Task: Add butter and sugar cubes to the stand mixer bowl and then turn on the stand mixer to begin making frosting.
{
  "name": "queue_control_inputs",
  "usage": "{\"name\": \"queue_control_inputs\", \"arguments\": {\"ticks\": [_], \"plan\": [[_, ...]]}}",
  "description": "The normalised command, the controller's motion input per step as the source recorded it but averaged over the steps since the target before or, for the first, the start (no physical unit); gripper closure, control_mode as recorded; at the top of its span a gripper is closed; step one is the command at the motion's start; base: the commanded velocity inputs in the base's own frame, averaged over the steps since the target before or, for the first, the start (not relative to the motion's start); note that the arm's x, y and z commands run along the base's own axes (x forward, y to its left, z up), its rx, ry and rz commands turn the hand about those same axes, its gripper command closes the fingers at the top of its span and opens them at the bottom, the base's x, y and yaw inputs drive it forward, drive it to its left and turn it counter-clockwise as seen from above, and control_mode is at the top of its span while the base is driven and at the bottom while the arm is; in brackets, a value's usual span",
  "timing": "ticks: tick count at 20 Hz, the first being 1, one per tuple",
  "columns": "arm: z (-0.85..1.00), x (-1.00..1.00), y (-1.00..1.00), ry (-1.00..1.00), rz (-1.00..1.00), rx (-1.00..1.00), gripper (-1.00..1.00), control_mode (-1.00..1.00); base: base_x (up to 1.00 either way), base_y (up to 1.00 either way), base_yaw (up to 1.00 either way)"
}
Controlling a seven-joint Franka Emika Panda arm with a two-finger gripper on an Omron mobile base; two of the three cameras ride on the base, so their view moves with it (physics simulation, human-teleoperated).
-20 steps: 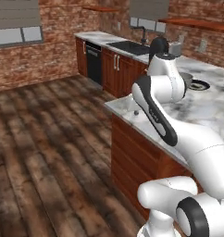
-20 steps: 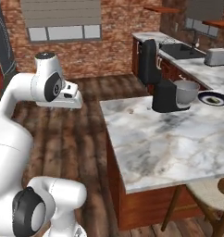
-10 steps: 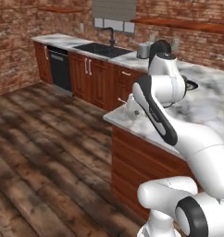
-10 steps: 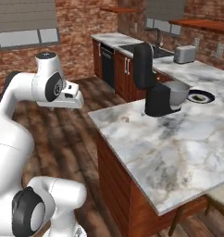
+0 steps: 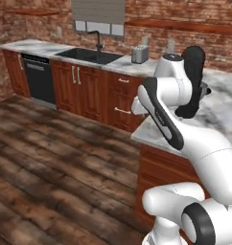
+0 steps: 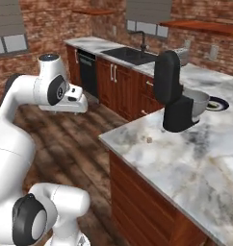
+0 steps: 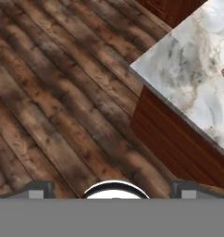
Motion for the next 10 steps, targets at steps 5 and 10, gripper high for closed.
{"name": "queue_control_inputs", "arguments": {"ticks": [5,10], "plan": [[0.0,0.0,0.0,0.0,0.0,0.0,-1.0,1.0,0.49,0.86,-0.41],[0.0,0.0,0.0,0.0,0.0,0.0,-1.0,1.0,0.46,0.85,-0.42]]}}
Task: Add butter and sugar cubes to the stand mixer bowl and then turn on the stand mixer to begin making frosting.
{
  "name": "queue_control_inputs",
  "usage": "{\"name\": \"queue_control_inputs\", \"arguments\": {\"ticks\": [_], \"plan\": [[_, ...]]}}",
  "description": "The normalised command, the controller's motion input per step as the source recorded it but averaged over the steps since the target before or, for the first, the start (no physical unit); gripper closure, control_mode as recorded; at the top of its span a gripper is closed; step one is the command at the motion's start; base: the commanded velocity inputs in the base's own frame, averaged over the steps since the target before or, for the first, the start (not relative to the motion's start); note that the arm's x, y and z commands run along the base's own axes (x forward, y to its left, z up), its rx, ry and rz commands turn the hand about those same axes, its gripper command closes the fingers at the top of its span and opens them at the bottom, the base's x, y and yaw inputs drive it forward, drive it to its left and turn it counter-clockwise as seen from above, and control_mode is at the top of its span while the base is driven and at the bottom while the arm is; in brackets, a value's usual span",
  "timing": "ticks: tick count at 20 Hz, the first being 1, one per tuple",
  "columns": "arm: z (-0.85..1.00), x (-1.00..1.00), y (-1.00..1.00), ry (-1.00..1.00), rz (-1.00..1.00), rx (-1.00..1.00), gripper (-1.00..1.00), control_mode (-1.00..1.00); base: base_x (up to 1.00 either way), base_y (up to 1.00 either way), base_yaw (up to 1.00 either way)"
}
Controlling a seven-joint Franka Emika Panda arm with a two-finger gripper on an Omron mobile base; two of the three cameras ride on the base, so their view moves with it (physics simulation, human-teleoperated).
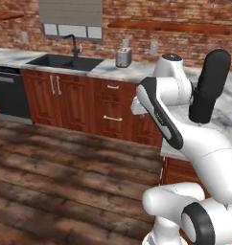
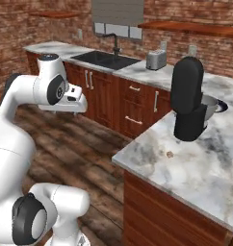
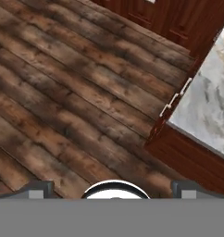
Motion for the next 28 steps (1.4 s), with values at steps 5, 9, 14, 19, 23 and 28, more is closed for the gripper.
{"name": "queue_control_inputs", "arguments": {"ticks": [5,9,14,19,23,28], "plan": [[0.0,0.0,0.0,0.0,0.0,0.0,-1.0,1.0,0.41,0.86,-0.42],[0.0,0.0,0.0,0.0,0.0,0.0,-1.0,1.0,0.44,0.75,-0.47],[0.0,0.0,0.0,0.0,0.0,0.0,-1.0,1.0,0.43,0.6,-0.53],[0.0,0.0,0.0,0.0,0.0,0.0,-1.0,1.0,0.37,0.63,-0.52],[0.0,0.0,0.0,0.0,0.0,0.0,-1.0,1.0,0.37,0.67,-0.51],[0.0,0.0,0.0,0.0,0.0,0.0,-1.0,1.0,0.43,0.65,-0.51]]}}
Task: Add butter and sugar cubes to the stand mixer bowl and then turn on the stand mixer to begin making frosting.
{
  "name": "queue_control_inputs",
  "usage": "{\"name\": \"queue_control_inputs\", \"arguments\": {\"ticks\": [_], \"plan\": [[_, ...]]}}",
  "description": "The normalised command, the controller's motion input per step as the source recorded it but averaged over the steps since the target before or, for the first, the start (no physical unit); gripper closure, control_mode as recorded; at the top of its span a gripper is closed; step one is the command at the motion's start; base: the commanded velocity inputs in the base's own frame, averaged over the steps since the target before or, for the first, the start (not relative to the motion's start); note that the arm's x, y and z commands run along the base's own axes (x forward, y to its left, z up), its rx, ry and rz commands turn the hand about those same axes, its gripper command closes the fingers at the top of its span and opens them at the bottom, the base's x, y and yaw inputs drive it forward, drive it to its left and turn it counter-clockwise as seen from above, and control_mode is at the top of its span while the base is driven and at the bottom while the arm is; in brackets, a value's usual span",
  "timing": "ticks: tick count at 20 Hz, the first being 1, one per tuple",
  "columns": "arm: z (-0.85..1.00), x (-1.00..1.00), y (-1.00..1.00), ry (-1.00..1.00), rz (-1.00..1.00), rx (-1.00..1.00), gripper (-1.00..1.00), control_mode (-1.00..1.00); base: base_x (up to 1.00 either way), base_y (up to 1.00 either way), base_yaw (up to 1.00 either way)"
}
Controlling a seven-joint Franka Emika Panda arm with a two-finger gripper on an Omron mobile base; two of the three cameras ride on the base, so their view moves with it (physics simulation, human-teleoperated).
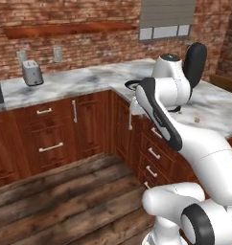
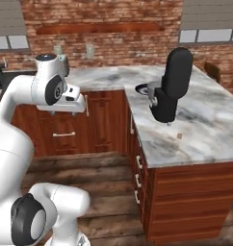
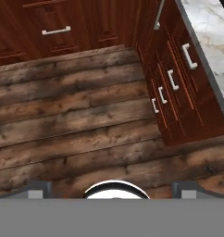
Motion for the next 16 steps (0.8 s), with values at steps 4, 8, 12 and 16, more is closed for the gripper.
{"name": "queue_control_inputs", "arguments": {"ticks": [4,8,12,16], "plan": [[0.0,0.0,0.0,0.0,0.0,0.0,-1.0,1.0,0.47,0.64,-0.52],[0.0,0.0,0.0,0.0,0.0,0.0,-1.0,1.0,0.51,0.65,-0.51],[0.0,0.0,0.0,0.0,0.0,0.0,-1.0,1.0,0.54,0.72,-0.48],[0.0,0.0,0.0,0.0,0.0,0.0,-1.0,1.0,0.54,0.74,-0.47]]}}
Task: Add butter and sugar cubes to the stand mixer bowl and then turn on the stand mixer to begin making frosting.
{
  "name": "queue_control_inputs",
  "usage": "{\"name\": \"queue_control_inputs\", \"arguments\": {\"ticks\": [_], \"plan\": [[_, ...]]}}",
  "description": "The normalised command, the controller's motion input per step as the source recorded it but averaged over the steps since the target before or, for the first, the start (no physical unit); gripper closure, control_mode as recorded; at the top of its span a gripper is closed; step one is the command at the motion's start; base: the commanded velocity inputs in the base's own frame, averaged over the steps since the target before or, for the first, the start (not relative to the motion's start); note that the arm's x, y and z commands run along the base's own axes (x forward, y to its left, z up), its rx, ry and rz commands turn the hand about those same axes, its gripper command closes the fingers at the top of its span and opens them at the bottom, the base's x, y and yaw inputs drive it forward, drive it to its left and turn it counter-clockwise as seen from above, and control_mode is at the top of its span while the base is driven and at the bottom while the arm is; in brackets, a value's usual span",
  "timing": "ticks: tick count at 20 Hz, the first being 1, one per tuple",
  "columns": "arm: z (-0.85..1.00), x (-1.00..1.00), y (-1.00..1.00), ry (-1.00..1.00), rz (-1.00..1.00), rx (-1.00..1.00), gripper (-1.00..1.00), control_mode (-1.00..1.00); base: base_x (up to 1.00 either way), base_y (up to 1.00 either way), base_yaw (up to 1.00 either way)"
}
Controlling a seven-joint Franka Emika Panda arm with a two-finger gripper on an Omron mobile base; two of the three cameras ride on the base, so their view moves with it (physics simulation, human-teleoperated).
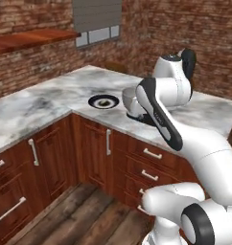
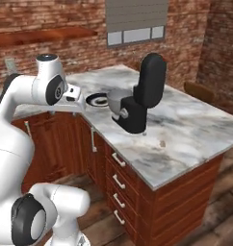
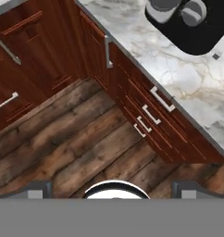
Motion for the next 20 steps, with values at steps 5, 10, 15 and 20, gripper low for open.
{"name": "queue_control_inputs", "arguments": {"ticks": [5,10,15,20], "plan": [[0.0,0.0,0.0,0.0,0.0,0.0,-1.0,1.0,0.53,0.75,-0.47],[0.0,0.0,0.0,0.0,0.0,0.0,-1.0,1.0,0.44,0.68,-0.45],[0.0,0.0,0.0,0.0,0.0,0.0,-1.0,1.0,0.07,0.56,-0.48],[0.0,0.0,0.0,0.0,0.0,0.0,-1.0,1.0,0.06,0.71,-0.43]]}}
